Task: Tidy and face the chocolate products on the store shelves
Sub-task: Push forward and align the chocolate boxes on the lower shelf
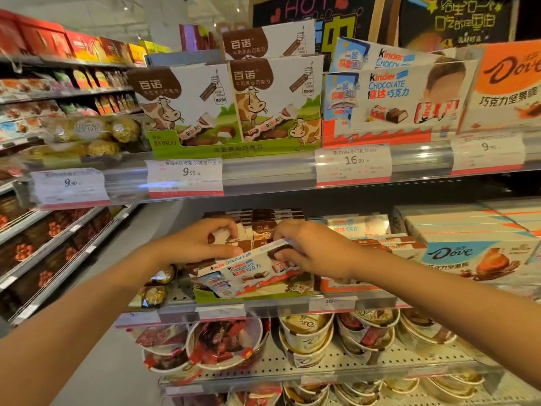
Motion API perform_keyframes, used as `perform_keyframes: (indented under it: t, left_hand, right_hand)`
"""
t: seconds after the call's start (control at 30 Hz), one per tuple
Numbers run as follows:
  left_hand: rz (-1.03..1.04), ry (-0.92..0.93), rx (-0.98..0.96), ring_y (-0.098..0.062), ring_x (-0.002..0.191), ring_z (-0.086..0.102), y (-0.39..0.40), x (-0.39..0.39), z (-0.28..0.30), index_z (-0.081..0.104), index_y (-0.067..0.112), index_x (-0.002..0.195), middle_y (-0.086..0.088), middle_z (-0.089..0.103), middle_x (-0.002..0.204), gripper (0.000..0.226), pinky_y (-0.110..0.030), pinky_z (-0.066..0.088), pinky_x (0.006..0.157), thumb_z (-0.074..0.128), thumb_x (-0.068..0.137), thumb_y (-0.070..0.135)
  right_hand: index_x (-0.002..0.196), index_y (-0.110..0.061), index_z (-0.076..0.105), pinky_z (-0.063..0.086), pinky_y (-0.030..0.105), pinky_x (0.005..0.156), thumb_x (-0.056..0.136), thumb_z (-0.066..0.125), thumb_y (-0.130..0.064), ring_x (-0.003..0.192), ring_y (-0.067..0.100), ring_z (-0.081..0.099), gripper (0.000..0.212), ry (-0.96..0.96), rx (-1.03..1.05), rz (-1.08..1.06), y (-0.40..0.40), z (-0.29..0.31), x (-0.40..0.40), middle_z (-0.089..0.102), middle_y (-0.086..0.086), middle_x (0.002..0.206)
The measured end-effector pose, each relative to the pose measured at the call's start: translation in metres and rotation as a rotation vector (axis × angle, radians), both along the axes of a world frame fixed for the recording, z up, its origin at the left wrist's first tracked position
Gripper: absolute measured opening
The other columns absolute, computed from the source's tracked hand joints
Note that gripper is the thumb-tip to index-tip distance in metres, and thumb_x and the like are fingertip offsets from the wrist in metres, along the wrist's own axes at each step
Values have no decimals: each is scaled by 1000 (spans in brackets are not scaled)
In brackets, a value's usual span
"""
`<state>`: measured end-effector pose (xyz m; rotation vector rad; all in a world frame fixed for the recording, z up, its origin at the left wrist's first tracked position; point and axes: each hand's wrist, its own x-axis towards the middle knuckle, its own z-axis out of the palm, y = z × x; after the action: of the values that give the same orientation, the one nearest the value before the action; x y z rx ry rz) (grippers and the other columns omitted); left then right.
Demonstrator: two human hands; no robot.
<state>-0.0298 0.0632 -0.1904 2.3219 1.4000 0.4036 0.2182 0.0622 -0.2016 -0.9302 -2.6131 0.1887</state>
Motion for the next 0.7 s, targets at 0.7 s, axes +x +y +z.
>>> perform_keyframes:
  t: [0.7]
  left_hand:
    - [177,370,462,-16,137,14,-22,86,-27,32,22,141,3,24,146,73,-40,0,115,55,82,57]
  right_hand:
    - [105,-13,57,40,10,78,95,39,-45,90,2,50,38,417,262,-48,-1,8,115,55,-6,98]
